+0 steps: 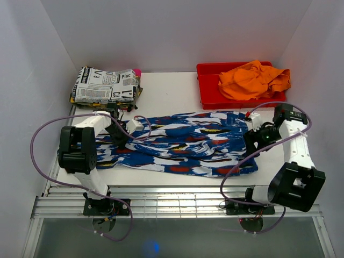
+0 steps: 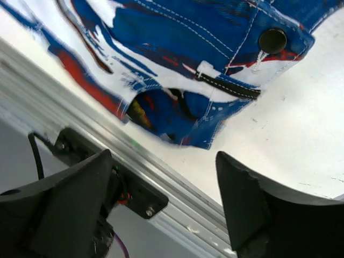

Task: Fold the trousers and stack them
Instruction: Flatten the trousers out

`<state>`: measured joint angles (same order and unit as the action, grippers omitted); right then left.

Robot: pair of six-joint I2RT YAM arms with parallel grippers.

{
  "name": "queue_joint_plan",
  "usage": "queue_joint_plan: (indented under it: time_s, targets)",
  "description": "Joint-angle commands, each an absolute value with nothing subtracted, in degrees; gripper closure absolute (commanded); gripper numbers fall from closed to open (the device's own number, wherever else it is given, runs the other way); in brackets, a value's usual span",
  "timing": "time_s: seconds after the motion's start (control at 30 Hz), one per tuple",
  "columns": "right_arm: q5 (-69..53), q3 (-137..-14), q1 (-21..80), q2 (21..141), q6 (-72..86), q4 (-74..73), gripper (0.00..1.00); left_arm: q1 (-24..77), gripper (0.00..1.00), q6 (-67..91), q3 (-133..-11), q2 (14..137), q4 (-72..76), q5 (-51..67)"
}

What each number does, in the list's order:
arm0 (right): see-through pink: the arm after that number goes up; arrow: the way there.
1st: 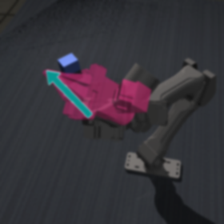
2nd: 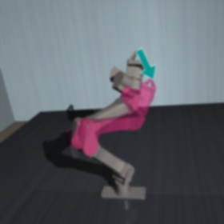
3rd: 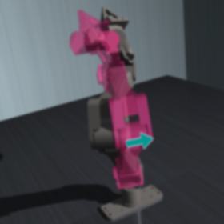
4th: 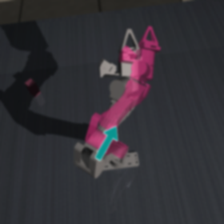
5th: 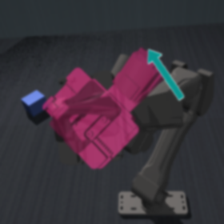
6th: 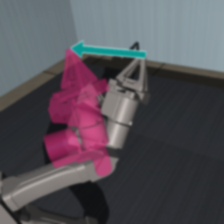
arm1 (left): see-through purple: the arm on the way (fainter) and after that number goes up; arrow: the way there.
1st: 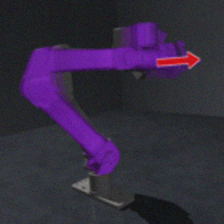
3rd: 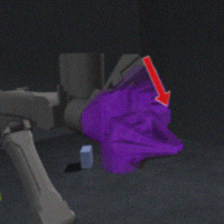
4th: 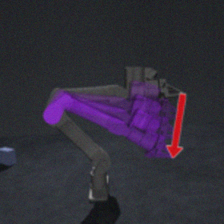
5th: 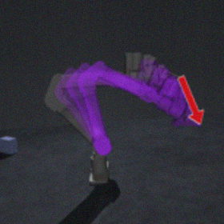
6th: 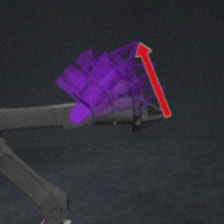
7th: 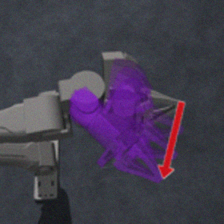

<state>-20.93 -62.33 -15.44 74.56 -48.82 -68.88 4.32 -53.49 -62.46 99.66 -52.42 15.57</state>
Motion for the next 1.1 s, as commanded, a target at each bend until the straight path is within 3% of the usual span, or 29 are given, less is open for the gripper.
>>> queue_joint_plan:
  time_s: [0.0,0.4,0.67,0.77,0.87,0.97,1.0,1.07]
  targets:
    - [-20.12,-67.38,-15.38,79.08,-57.4,-72.62,0.15,4.04,1.0,-55.98,-61.62,98.97,-53.44,12.92]
    - [-20.83,-90.43,-16.43,107.65,-30.44,-59.33,0.34,4.31,1.0,-57.31,-60.38,96.68,-53.53,10.99]
    - [-29.25,-93.87,-16.87,120.14,-17.85,-54.68,0.24,4.39,0.88,-55.9,-60.12,95.89,-52.74,11.16]
    - [-33.55,-90.71,-16.79,121.89,-16.18,-52.12,0.27,4.57,0.83,-54.76,-60.73,96.24,-52.47,11.43]
    - [-40.4,-87.37,-16.87,122.96,-15.38,-50.72,0.37,4.57,0.78,-53.88,-61.87,96.5,-52.38,11.6]
    - [-43.41,-84.82,-16.87,120.95,-15.38,-47.39,0.71,4.66,0.73,-53.79,-62.75,96.07,-52.3,11.95]
    - [-42.9,-84.21,-16.96,118.59,-15.99,-45.98,0.87,4.66,0.71,-53.7,-63.45,95.46,-52.29,11.78]
    - [-42.54,-84.37,-17.05,115.52,-16.61,-45.71,0.92,4.66,0.69,-53.61,-63.89,94.58,-52.29,11.86]
